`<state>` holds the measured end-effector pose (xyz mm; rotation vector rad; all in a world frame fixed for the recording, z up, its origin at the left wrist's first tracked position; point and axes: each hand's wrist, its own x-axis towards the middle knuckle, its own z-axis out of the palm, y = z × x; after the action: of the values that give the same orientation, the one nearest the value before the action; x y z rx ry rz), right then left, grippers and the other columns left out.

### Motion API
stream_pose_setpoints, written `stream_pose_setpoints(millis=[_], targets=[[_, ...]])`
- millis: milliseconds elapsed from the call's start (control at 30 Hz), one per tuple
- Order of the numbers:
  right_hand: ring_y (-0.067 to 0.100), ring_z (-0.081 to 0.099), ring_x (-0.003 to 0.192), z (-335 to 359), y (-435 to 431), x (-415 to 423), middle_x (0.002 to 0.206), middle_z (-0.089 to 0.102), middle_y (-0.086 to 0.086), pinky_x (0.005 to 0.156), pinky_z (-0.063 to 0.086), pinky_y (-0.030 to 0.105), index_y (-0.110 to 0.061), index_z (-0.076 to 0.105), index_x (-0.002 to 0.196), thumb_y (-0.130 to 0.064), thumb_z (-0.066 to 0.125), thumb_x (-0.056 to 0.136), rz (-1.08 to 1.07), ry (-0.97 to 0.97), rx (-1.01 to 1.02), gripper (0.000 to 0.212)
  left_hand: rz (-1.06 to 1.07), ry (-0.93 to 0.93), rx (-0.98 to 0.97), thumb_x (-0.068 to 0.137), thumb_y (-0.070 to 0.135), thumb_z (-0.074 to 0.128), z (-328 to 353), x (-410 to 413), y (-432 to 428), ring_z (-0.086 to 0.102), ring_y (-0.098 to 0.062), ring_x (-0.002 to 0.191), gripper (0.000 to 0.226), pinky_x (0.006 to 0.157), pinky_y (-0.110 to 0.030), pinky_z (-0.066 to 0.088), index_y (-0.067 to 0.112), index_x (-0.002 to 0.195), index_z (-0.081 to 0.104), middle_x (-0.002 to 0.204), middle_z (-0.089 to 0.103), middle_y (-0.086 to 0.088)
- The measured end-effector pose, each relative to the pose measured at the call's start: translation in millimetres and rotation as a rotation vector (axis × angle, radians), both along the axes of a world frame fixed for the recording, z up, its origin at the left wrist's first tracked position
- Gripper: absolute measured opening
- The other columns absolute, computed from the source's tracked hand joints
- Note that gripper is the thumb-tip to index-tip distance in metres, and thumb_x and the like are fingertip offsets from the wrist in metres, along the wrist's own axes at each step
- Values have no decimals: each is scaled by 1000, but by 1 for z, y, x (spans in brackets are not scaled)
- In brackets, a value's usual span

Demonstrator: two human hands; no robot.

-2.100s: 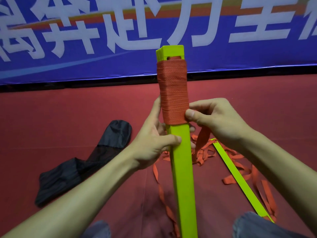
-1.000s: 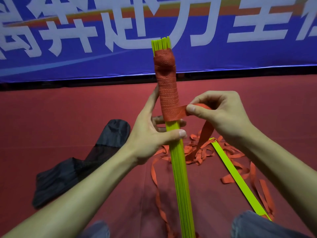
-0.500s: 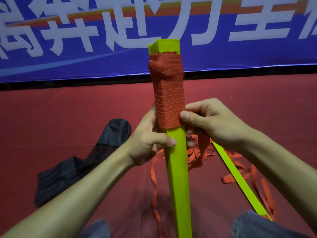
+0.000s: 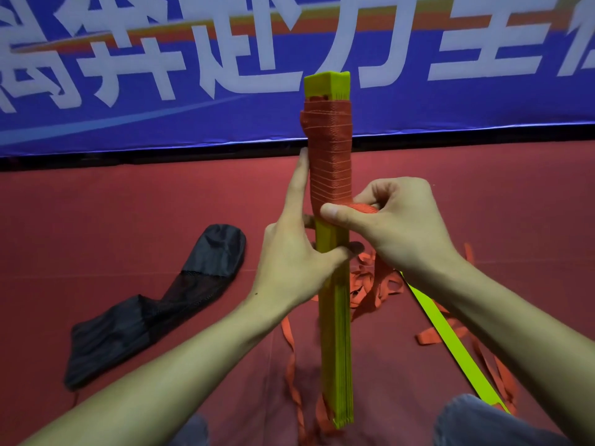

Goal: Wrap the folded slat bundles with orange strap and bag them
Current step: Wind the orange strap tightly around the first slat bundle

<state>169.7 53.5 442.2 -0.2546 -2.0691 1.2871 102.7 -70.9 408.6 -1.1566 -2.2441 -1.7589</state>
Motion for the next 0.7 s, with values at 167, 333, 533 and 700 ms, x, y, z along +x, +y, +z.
stream_pose_setpoints(millis=[167, 333, 533, 700], targets=[[3, 55, 55, 5, 12, 1, 63, 70, -1, 52, 46, 26, -11, 72, 71, -27, 79, 78, 121, -24, 61, 20, -18, -63, 29, 65, 16, 85, -1, -11, -4, 75, -16, 82, 120, 79, -46, 61, 62, 149, 13, 96, 76, 4], [0, 41, 48, 1, 32, 0, 50, 54, -12, 48, 32, 13, -13, 71, 67, -23, 80, 76, 87, -1, 126, 16, -141, -200, 96, 73, -5, 83, -1, -17, -10, 75, -21, 92, 117, 69, -43, 63, 54, 150, 19, 115, 72, -9], [-1, 47, 53, 2, 33, 0, 55, 62, -11, 50, 38, 14, -14, 70, 66, -19, 81, 73, 150, 56, 85, 14, -317, -276, 160, 71, -11, 79, -3, -16, -10, 73, -26, 99, 115, 65, -35, 60, 52, 146, 20, 109, 73, -13], [8, 62, 65, 1, 33, 1, 67, 72, 1, 64, 51, 23, -8, 73, 72, -29, 78, 64, 213, 50, 6, 23, -430, -308, 217, 70, -12, 69, -3, -14, -7, 70, -37, 102, 106, 75, -64, 58, 56, 140, 29, 112, 70, -10]])
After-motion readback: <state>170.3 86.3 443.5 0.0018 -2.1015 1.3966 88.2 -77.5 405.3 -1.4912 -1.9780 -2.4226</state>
